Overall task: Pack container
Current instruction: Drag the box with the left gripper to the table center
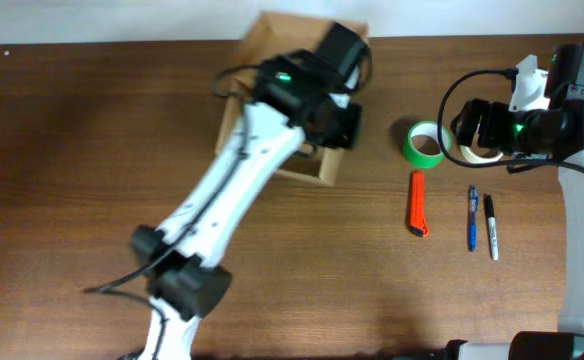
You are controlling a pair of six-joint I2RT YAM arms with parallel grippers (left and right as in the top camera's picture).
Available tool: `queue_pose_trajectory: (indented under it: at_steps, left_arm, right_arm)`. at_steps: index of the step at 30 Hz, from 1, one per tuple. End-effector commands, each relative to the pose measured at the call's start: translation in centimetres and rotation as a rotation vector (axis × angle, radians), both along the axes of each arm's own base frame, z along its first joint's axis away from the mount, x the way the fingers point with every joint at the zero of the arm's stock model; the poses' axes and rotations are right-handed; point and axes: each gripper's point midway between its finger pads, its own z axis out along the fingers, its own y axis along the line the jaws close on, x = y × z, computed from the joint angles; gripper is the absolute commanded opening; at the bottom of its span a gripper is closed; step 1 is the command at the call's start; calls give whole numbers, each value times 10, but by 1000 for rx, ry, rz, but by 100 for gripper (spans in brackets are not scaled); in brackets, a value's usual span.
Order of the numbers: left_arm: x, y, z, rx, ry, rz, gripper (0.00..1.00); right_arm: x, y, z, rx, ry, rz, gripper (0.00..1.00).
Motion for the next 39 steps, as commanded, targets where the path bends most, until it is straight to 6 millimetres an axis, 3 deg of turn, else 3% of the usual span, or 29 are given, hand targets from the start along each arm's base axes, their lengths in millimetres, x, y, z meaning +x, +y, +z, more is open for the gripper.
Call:
queue_pose_trajectory:
  at_steps: [1, 7, 10, 18, 27, 34, 36, 39]
  left_arm:
    - [3, -9, -34, 55, 49, 23, 1]
    - [15, -19, -88, 108, 100, 24, 1]
    - [23, -23, -104, 134, 76, 0, 1]
    - [32, -44, -131, 146, 31, -63, 1]
    - [15, -60, -161, 194, 59, -131, 2]
    - [15, -62, -164, 217, 40, -139, 3]
    - [15, -61, -164, 217, 39, -137, 9]
    - [16, -60, -164, 218, 39, -135, 32]
  right_arm:
    - [0, -3, 3, -2, 3, -19, 99]
    - [-2, -1, 2, 12, 12, -17, 99]
    - [-2, -1, 2, 12, 12, -16, 99]
    - [-1, -1, 3, 10, 5, -16, 99]
    - [1, -2, 4, 9, -2, -16, 99]
    - [1, -2, 4, 9, -2, -16, 99]
    - [1, -2, 4, 9, -2, -16, 99]
    - [1, -2, 4, 9, -2, -16, 99]
